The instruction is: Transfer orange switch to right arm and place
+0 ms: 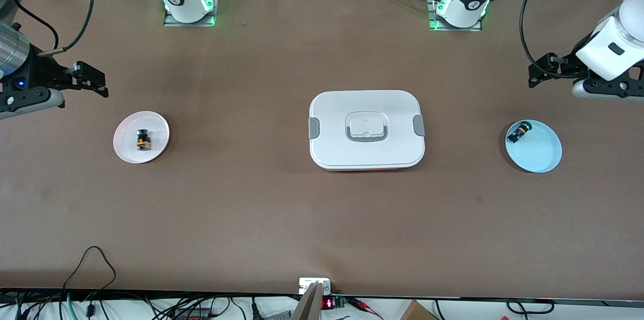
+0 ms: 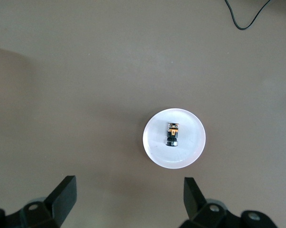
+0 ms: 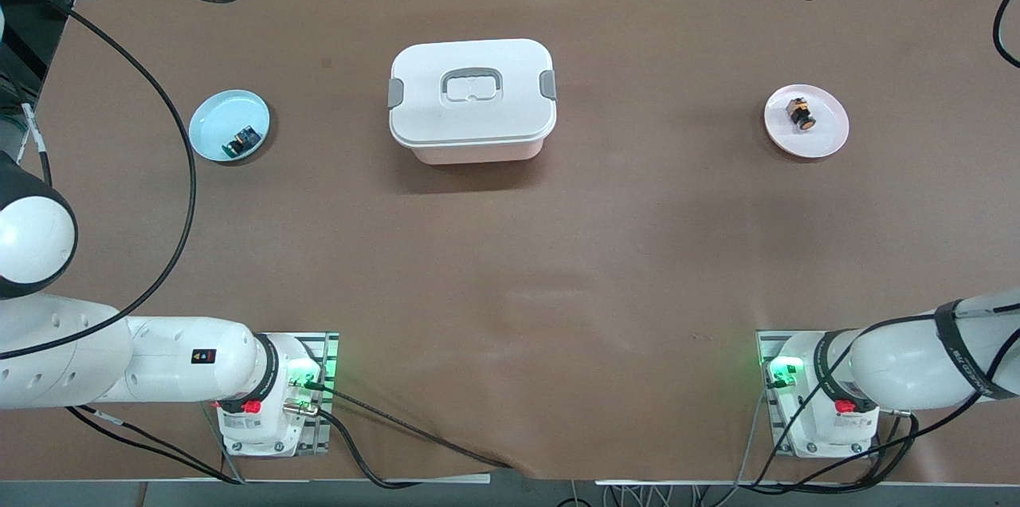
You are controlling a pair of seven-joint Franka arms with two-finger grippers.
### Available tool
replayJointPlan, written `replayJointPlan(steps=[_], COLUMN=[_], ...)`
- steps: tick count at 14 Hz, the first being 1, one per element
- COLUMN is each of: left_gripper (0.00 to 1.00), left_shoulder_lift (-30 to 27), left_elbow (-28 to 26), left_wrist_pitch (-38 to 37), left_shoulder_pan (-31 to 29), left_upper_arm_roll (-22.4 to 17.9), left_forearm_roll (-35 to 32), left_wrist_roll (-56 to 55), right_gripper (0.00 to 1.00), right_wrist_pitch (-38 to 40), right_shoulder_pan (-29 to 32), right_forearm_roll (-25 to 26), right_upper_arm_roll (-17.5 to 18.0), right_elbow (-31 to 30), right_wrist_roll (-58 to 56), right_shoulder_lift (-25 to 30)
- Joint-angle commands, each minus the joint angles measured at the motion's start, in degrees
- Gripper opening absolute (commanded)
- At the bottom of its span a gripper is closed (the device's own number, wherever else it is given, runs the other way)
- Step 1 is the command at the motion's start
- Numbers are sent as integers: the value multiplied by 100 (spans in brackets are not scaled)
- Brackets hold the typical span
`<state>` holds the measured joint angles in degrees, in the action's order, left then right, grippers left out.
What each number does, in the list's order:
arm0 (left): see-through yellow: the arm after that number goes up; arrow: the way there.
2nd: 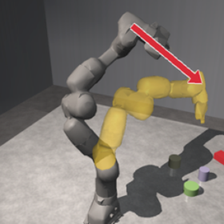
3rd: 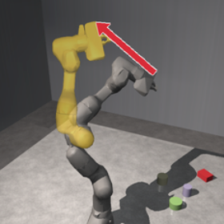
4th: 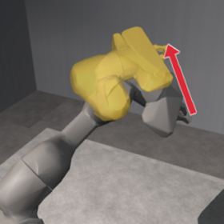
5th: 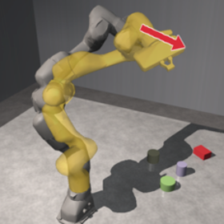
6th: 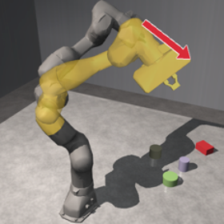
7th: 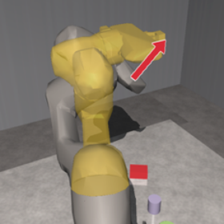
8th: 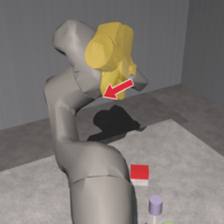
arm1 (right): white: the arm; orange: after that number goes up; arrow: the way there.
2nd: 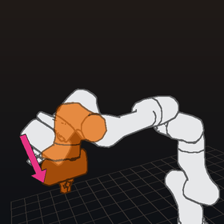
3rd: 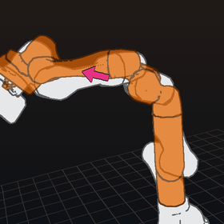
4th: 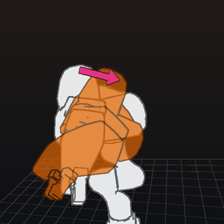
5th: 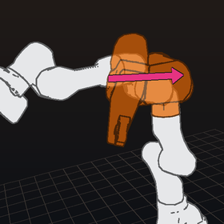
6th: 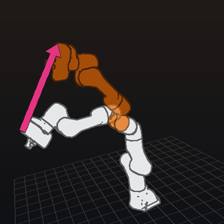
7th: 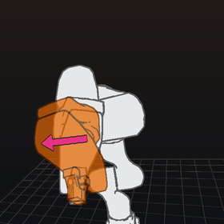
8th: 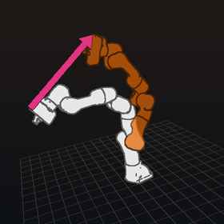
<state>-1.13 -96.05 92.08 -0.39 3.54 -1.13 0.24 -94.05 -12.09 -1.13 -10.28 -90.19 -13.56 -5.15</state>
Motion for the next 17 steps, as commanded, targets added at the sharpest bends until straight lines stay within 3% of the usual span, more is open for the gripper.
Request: replayJointPlan(steps=[1, 17], left_gripper=[100, 100], left_shoulder_lift=[-62, -62], left_elbow=[25, 25], left_wrist_pitch=[-85, -85], left_shoulder_pan=[30, 30], left_upper_arm_roll=[7, 15], left_forearm_roll=[-107, -107], left_wrist_roll=[-51, -51], right_gripper=[100, 100], right_wrist_pitch=[62, 132], right_shoulder_pan=[14, -48], right_forearm_roll=[122, -36], right_upper_arm_roll=[53, 53], right_elbow=[160, 142], right_wrist_roll=[-6, 3], right_shoulder_lift=[-100, -100])
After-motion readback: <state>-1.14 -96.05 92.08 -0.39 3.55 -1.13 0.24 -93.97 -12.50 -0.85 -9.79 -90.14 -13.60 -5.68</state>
